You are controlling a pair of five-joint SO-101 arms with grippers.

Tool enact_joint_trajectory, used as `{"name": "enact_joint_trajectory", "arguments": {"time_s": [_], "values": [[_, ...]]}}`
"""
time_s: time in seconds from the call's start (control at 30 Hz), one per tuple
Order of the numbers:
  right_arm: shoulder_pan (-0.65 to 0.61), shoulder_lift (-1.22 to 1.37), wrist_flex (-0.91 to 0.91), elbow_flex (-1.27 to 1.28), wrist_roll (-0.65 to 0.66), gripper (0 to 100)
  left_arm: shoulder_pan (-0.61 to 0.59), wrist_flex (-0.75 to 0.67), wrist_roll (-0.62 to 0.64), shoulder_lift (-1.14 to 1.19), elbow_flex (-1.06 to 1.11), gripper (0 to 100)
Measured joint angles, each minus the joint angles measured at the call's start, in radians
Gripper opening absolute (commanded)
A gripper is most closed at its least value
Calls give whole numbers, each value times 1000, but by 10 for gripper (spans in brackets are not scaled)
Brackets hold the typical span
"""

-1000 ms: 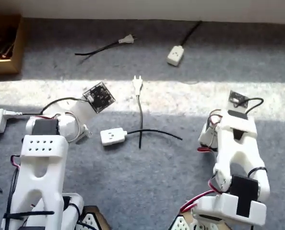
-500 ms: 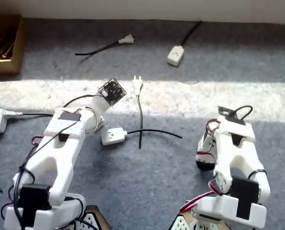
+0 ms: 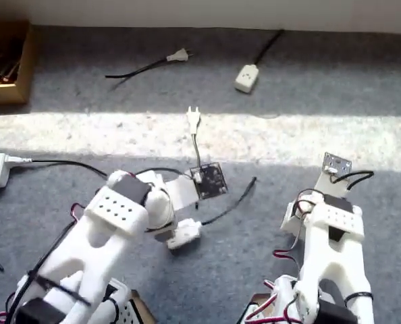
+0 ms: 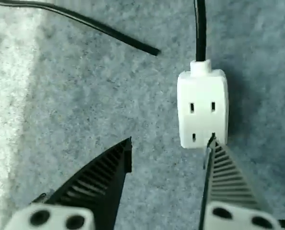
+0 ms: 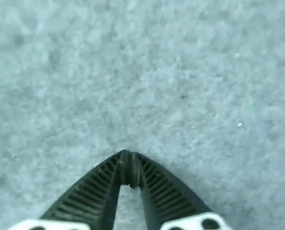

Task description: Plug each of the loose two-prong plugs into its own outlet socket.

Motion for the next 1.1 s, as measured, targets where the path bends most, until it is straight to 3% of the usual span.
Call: {"name": "enact_joint_trajectory", "arguments": {"time_s": [0.23,0.5,0.7,0.97,1.1], "values": [[2,-38,-2,12,0,6,31,15,66,-252,103,248],[2,-43,-2,12,58,6,-236,-32,68,-327,112,248],[-3,-43,-2,-3,91,9,-331,-44,84,-316,114,248],[-140,160,130,-445,147,10,-652,-71,471,-316,140,248],[-252,411,270,-802,147,10,-684,-183,566,-316,239,248]]}}
